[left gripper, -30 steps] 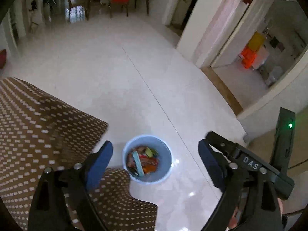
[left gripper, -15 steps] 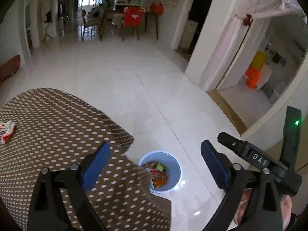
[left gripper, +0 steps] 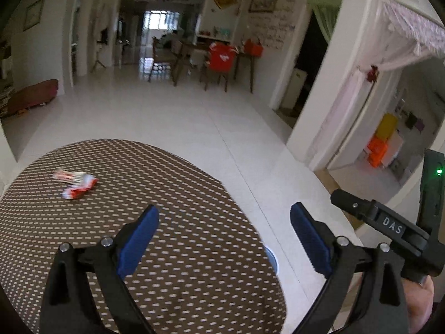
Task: Collect trash
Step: 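Move both tools back over the last wrappers on the table, then grasp the red-white wrapper with the right tool while the left tool grasps the white snack bar wrapper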
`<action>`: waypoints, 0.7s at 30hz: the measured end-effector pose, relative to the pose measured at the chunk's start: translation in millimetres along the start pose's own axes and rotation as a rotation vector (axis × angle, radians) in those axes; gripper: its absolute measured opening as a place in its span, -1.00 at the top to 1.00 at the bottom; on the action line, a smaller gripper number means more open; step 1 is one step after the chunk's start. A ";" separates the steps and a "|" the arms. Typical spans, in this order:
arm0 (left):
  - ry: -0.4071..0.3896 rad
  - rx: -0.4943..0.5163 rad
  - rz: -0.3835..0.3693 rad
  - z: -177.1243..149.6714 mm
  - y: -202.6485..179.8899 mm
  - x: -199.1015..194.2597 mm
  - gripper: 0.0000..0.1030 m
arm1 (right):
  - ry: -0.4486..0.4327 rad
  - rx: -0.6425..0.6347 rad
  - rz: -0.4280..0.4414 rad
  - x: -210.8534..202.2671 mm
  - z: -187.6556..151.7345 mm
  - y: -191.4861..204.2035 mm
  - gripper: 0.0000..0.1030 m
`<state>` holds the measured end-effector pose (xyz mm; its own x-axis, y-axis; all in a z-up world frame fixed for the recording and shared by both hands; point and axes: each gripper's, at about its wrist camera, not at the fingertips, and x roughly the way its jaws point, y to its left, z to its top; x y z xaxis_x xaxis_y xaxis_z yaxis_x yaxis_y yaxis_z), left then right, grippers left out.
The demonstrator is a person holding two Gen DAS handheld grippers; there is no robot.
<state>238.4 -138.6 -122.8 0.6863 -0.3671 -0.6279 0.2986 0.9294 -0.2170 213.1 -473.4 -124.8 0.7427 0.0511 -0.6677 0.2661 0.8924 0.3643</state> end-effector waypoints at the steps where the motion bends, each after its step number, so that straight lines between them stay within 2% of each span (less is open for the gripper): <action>1: -0.018 -0.006 0.009 0.7 7.4 -8.0 -0.81 | -0.003 -0.016 0.006 -1.7 -0.1 8.0 -0.88; 9: -0.094 -0.059 0.110 -0.3 62.8 -51.8 -0.81 | -0.006 -0.168 0.052 -1.7 -14.1 92.4 -0.88; 10: -0.100 -0.069 0.121 -1.0 71.4 -56.3 -0.81 | 0.001 -0.213 0.061 5.4 -19.0 115.3 -0.88; 12: -0.114 -0.092 0.151 -6.1 89.1 -64.5 -0.81 | 0.007 -0.228 0.066 9.3 -21.1 124.5 -0.88; 21: -0.139 -0.167 0.274 -20.8 167.6 -85.9 -0.81 | 0.081 -0.363 0.123 60.7 -50.9 217.1 -0.88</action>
<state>215.8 49.5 -120.8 0.8130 -0.0941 -0.5746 -0.0142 0.9834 -0.1811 284.6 -253.7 -119.3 0.7006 0.1901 -0.6877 -0.0677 0.9772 0.2011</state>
